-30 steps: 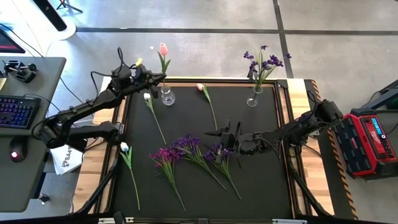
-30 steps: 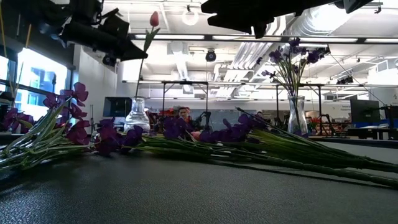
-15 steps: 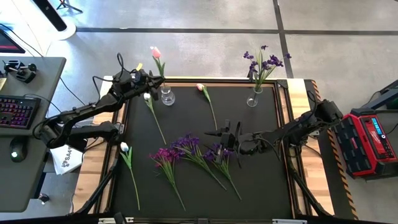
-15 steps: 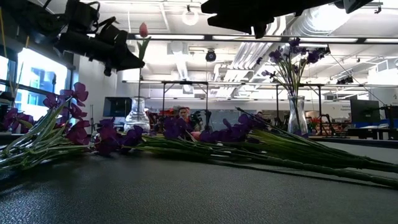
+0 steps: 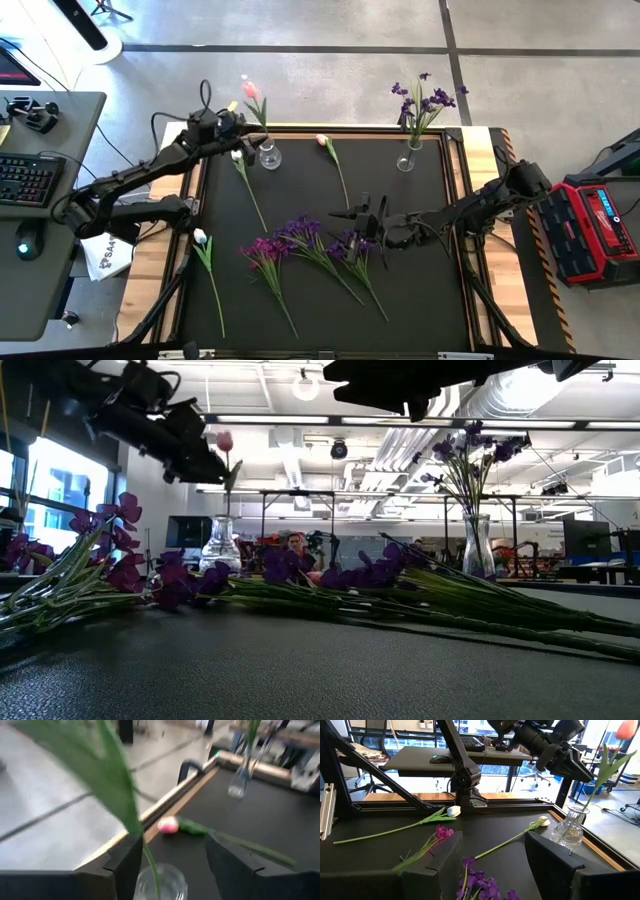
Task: Sort flowers into vase by color
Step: Put the bottom purple flowers into the right transparent vase
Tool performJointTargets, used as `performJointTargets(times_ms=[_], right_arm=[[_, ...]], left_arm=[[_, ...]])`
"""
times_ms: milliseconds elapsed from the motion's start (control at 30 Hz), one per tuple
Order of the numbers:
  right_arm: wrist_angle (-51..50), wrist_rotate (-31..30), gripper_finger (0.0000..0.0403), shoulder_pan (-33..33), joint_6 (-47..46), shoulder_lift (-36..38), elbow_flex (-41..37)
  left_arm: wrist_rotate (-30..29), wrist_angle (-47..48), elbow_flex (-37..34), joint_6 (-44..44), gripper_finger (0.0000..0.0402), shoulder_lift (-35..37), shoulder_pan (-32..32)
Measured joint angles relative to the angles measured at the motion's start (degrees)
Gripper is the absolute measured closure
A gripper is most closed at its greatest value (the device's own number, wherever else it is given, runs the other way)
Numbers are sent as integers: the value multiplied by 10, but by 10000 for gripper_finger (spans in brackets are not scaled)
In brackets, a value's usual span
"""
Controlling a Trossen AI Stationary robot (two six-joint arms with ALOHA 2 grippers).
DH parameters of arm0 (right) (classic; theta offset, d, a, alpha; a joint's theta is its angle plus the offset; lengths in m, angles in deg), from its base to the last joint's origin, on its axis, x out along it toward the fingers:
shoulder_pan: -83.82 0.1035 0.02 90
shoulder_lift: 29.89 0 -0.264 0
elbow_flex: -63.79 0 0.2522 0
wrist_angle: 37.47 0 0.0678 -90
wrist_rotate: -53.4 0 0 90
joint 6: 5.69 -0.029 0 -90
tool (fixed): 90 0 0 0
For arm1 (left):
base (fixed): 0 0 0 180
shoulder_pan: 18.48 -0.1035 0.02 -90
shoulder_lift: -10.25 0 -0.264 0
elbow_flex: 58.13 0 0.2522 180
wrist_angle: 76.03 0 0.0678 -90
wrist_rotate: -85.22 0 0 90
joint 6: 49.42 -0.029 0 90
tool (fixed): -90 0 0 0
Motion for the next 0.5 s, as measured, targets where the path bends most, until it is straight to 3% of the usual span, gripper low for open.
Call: performJointTargets(times_ms=[267,500], right_arm=[[0,0,206,0,0,0,0],[-21,0,206,0,-7,6,0]], left_arm=[[-126,218,85,-5,193,0,33],[-241,290,125,3,197,12,85]])
